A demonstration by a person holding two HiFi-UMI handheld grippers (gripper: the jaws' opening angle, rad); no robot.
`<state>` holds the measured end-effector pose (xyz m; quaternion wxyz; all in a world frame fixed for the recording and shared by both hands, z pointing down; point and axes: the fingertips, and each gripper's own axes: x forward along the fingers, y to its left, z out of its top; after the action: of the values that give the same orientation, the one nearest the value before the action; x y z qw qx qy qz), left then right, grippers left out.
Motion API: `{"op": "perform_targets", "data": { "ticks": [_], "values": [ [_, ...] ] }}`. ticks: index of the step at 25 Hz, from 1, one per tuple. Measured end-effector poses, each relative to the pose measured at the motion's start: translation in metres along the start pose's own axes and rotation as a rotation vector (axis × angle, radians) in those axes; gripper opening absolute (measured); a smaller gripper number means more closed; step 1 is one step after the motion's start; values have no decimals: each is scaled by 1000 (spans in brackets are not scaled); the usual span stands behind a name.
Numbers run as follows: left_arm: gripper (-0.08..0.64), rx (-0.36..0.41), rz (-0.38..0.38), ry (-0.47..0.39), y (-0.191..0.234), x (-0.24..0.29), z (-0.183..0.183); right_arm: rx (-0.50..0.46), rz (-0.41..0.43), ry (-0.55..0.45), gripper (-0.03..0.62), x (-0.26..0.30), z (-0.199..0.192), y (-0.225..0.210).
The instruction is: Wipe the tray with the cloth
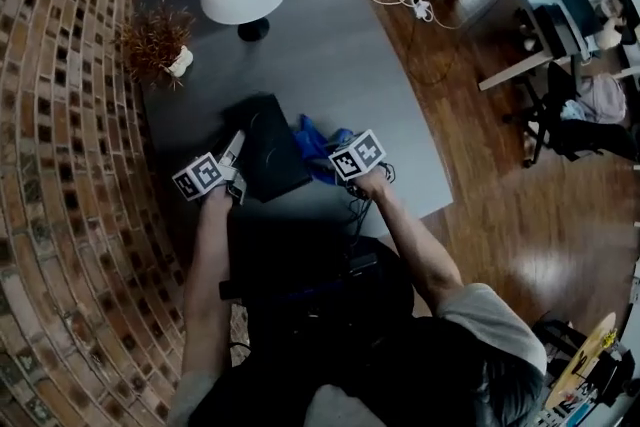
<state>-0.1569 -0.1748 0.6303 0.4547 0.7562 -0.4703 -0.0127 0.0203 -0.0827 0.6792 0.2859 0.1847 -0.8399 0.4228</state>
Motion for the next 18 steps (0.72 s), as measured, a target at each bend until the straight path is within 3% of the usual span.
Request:
{"op": "perform_targets", "data": {
  "ticks": [4, 7, 14, 18],
  "values": [
    [202, 44, -21, 34, -15, 9, -4, 42, -9, -53, 140, 6, -28, 19],
    [201, 60, -66, 14, -36, -18, -11, 81, -43, -130, 143, -6, -16, 7],
    [202, 290, -166, 103, -93, -63, -90, 241, -47, -428, 144, -22, 107, -42],
    [202, 336, -143, 109, -90, -59, -103, 312, -65, -450, 144, 0, 146, -70]
  ]
}}
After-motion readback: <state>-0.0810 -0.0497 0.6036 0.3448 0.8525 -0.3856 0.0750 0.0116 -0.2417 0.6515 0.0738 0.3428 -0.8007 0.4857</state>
